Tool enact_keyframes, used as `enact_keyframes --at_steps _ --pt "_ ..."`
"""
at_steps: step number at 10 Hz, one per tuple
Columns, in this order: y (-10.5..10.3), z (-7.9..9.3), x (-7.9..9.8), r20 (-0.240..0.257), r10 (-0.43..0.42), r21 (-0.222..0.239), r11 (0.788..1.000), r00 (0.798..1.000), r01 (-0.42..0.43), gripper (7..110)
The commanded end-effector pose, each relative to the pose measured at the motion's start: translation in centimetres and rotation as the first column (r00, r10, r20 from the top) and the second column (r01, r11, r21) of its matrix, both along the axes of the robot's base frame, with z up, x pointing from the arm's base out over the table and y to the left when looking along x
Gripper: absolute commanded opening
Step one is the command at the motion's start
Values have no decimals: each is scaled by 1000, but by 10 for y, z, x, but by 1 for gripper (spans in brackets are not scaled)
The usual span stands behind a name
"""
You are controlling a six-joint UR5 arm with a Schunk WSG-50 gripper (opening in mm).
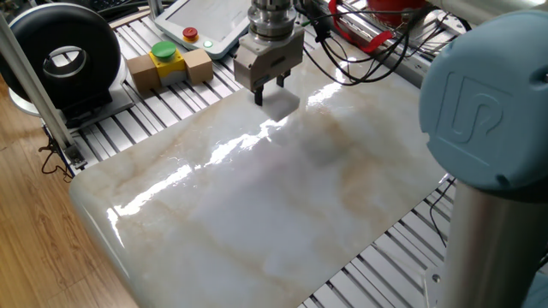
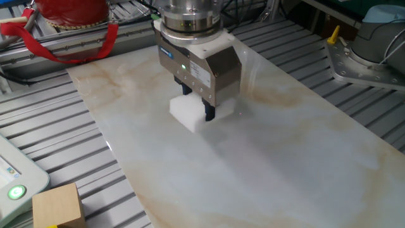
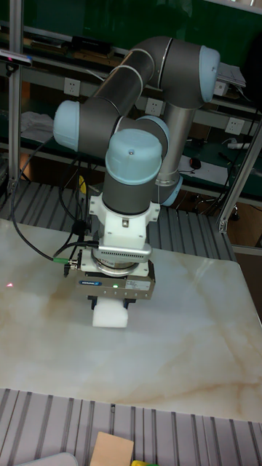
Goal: Clean the tabletop with a sponge
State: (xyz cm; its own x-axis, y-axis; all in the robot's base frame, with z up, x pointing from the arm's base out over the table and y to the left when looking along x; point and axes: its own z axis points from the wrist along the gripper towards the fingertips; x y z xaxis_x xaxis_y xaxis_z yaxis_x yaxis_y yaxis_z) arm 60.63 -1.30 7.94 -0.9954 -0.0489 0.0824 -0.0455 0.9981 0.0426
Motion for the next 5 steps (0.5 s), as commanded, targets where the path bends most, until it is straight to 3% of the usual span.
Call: enact_keyframes --at_steps 1,5 --pt "-7 2 8 10 14 -12 1000 1000 -14 7" --pt "-33 6 22 27 36 -57 998 999 -35 7"
